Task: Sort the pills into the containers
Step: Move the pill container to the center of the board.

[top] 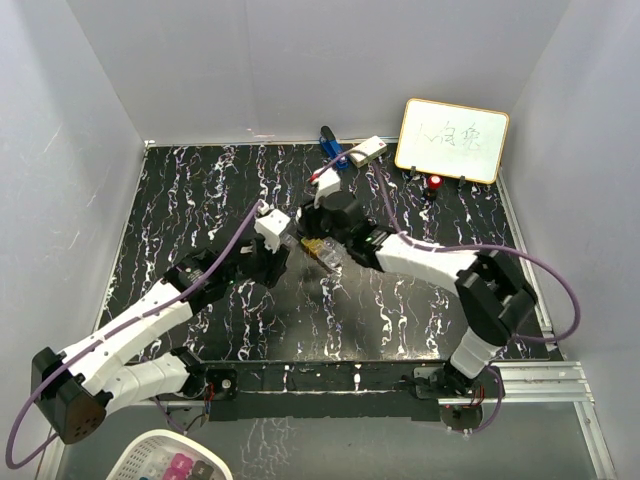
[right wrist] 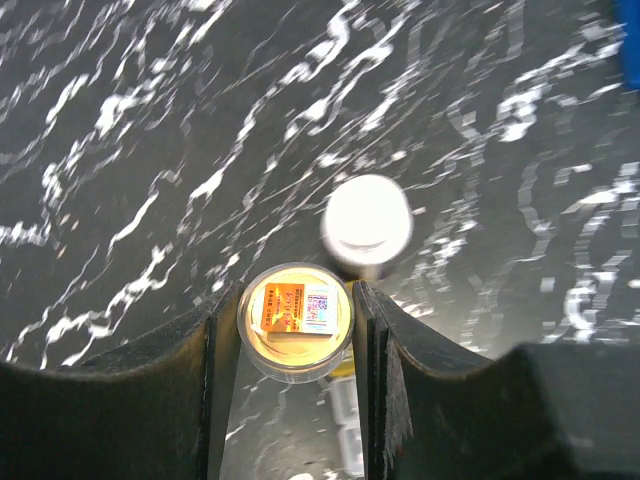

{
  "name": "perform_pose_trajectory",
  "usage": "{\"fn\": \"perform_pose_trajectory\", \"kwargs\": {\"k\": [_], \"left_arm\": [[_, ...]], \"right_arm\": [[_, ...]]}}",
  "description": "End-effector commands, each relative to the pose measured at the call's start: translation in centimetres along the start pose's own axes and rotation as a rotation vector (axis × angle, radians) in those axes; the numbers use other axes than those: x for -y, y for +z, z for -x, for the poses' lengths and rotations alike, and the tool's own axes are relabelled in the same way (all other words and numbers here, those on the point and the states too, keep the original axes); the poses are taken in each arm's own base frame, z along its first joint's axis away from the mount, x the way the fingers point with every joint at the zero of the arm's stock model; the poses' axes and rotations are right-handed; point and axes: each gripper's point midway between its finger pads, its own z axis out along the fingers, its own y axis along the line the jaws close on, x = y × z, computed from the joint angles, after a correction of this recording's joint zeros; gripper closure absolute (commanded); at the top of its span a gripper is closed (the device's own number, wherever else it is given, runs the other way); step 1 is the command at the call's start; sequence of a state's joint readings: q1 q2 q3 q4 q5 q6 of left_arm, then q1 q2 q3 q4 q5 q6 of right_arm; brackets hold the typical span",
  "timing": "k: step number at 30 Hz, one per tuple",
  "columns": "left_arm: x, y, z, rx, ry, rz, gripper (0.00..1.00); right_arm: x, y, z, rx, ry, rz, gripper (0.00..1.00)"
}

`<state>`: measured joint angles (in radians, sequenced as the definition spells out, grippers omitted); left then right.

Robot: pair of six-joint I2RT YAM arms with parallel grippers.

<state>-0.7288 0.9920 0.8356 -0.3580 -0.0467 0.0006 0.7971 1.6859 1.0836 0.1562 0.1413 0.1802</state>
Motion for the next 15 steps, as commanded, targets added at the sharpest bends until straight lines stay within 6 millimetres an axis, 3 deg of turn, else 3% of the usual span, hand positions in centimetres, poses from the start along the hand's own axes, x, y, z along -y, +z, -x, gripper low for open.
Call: {"fn": "perform_pose_trajectory", "kwargs": {"k": [1, 8, 15], "left_arm": [[0.5, 0.2, 2.3, 0.072, 0.003, -0.026, 1.00], [0.9, 3.3, 1.1, -0.025, -0.019, -0.035, 1.00], [1.6, 5.4, 0.4, 0.016, -0.021, -0.064, 1.00]], "right_arm": [[6.7, -2.2, 5.3, 0.119, 0.057, -0.160, 1.00], [12.4, -5.6, 5.9, 0.158, 0.085, -0.329, 1.00], [15.0, -6.7, 4.6, 0.150, 0.126, -0.411, 1.00]]}}
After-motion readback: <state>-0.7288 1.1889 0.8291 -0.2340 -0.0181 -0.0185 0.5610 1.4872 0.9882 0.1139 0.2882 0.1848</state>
